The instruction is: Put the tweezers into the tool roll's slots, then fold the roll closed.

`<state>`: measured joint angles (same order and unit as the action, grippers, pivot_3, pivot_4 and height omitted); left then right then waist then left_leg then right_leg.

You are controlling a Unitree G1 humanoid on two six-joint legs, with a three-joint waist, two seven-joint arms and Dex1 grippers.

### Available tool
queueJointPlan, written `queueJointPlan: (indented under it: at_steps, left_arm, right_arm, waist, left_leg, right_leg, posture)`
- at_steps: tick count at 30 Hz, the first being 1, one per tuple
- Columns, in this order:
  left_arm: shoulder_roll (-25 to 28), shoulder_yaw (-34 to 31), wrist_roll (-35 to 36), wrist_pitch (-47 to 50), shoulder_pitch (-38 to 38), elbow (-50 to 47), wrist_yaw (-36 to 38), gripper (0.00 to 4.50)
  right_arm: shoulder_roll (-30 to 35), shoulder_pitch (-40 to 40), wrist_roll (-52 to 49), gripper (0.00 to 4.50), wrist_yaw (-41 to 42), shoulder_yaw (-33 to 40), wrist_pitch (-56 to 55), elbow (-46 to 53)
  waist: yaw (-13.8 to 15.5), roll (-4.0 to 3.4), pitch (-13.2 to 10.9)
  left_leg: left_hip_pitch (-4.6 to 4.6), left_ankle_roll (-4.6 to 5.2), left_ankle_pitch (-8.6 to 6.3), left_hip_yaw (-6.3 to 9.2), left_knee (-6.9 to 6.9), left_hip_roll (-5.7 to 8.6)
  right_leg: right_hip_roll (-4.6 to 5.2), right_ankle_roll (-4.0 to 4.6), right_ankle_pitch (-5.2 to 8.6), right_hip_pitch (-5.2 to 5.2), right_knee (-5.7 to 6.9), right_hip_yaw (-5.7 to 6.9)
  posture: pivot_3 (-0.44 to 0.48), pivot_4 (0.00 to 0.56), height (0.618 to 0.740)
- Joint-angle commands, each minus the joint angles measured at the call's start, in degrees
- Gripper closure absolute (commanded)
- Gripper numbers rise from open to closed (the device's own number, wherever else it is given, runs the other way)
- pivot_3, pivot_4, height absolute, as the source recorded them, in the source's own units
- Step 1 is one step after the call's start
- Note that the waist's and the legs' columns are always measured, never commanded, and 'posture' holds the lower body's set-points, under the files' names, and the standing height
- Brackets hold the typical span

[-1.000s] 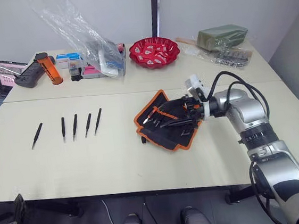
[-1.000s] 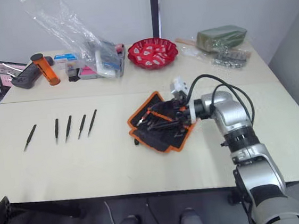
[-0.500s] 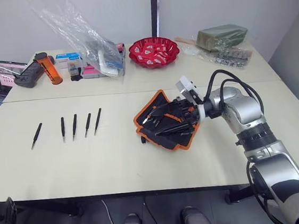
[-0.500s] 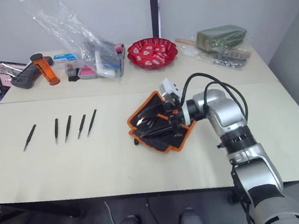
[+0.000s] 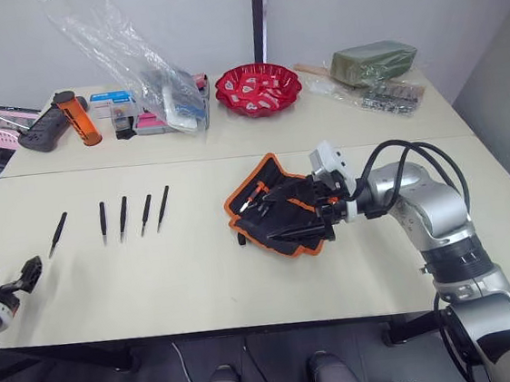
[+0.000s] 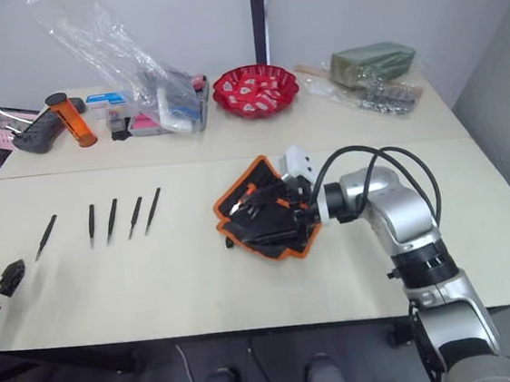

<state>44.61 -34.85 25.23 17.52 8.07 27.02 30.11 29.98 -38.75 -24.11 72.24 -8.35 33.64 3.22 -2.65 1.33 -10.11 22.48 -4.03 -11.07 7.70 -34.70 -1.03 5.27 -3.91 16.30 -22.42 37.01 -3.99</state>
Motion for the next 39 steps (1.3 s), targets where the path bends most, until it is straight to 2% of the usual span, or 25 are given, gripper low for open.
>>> queueJointPlan:
  at_steps: [1,7,8,10,15,19,21,30,33,36,37,39]
  left_arm:
    - [1.6,3.8,-3.4,-4.6,5.8,8.5,2.9,0.00]
    - [1.3,9.6,-8.5,-10.2,17.0,23.4,3.8,0.00]
    - [1.3,10.0,-9.0,-10.9,18.2,25.2,3.7,0.53]
    - [1.3,10.6,-9.7,-12.1,19.7,27.6,3.8,1.03]
    - [0.8,11.5,-10.5,-12.9,22.2,31.1,3.6,2.83]
    - [1.0,11.2,-10.0,-12.7,22.0,30.9,3.8,4.08]
    - [1.3,10.7,-9.5,-12.5,21.6,30.5,3.9,4.33]
    - [3.6,7.9,-7.4,-12.4,20.1,23.8,3.9,4.33]
    - [4.0,7.6,-6.3,-10.1,19.5,16.9,5.2,4.33]
    - [4.4,9.9,-5.7,-5.9,18.6,7.6,7.9,4.33]
    - [4.9,12.4,-6.4,-4.5,17.4,2.7,10.3,4.33]
    - [4.9,15.0,-4.7,0.5,16.3,-6.2,13.5,4.50]
  right_arm:
    - [1.1,0.5,-2.1,0.03,-1.6,2.1,1.0,4.1]
    - [3.0,1.6,-3.0,0.03,-3.6,2.6,1.5,6.5]
    - [3.2,1.6,-3.1,0.00,-3.9,2.5,1.7,6.9]
    - [3.5,1.7,-3.5,0.00,-4.3,2.5,1.7,7.3]
    - [4.3,1.8,-3.3,0.00,-4.7,2.1,1.4,7.7]
    - [4.4,1.7,-3.1,0.00,-5.1,1.9,1.0,7.6]
    - [4.3,1.7,-2.8,0.00,-5.2,1.7,0.8,7.4]
    - [4.9,2.2,-1.7,0.00,-5.6,1.7,-0.6,6.2]
    - [5.7,2.4,-1.5,0.00,-6.6,2.7,-0.8,5.0]
    - [5.9,3.0,-1.1,0.00,-10.0,4.2,0.0,3.9]
    - [5.7,3.4,-0.4,0.00,-11.5,4.7,-0.5,2.7]
    - [4.7,4.3,1.1,0.56,-15.3,6.1,-2.3,0.2]
  waist:
    - [0.0,0.00,0.0]
    - [0.2,0.02,0.0]
    - [0.2,0.02,0.0]
    - [0.2,0.02,0.0]
    - [0.4,0.01,0.0]
    - [0.4,0.01,0.0]
    - [0.4,0.01,0.0]
    - [0.1,0.02,0.0]
    - [0.1,0.03,0.0]
    - [0.3,0.04,0.0]
    - [0.3,0.04,0.0]
    - [0.3,0.03,0.0]
  left_leg:
    - [0.00,0.00,0.00,0.00,0.00,0.00]
    - [-0.01,0.01,0.00,0.00,-0.03,0.01]
    - [-0.01,0.01,0.00,0.00,-0.04,0.02]
    - [-0.01,0.01,0.01,0.00,-0.04,0.02]
    - [-0.03,0.01,0.01,0.01,-0.06,0.04]
    - [-0.03,0.01,0.01,0.01,-0.07,0.05]
    - [-0.03,0.01,0.01,0.01,-0.07,0.05]
    - [-0.02,0.01,0.01,0.01,-0.06,0.02]
    - [-0.01,0.01,0.01,0.02,-0.07,0.02]
    - [0.02,0.01,0.01,0.04,-0.08,0.03]
    - [0.02,0.01,0.01,0.05,-0.09,0.04]
    - [0.02,0.01,0.01,0.04,-0.08,0.05]
  right_leg:
    - [0.00,0.00,0.00,0.00,0.00,0.00]
    - [0.02,0.00,-0.01,0.00,0.07,0.01]
    - [0.03,0.00,-0.01,0.01,0.07,0.01]
    - [0.03,0.00,-0.01,0.02,0.08,0.01]
    - [0.06,-0.01,0.00,0.04,0.10,0.01]
    - [0.07,-0.02,0.00,0.05,0.10,0.01]
    - [0.07,-0.02,0.00,0.05,0.11,0.01]
    - [0.04,-0.01,-0.01,0.02,0.14,0.01]
    - [0.04,-0.01,-0.01,0.01,0.14,0.01]
    - [0.05,-0.01,-0.01,0.02,0.13,0.02]
    - [0.06,0.00,-0.01,0.03,0.13,0.02]
    - [0.06,0.00,-0.01,0.05,0.12,0.01]
  posture:
    - [0.000,0.150,0.740]
    - [0.000,0.150,0.740]
    - [0.000,0.150,0.740]
    - [0.000,0.150,0.740]
    - [0.000,0.150,0.740]
    - [0.000,0.150,0.740]
    - [0.000,0.150,0.740]
    - [0.000,0.150,0.740]
    - [0.000,0.150,0.740]
    - [0.000,0.150,0.740]
    - [0.000,0.150,0.740]
    - [0.000,0.150,0.740]
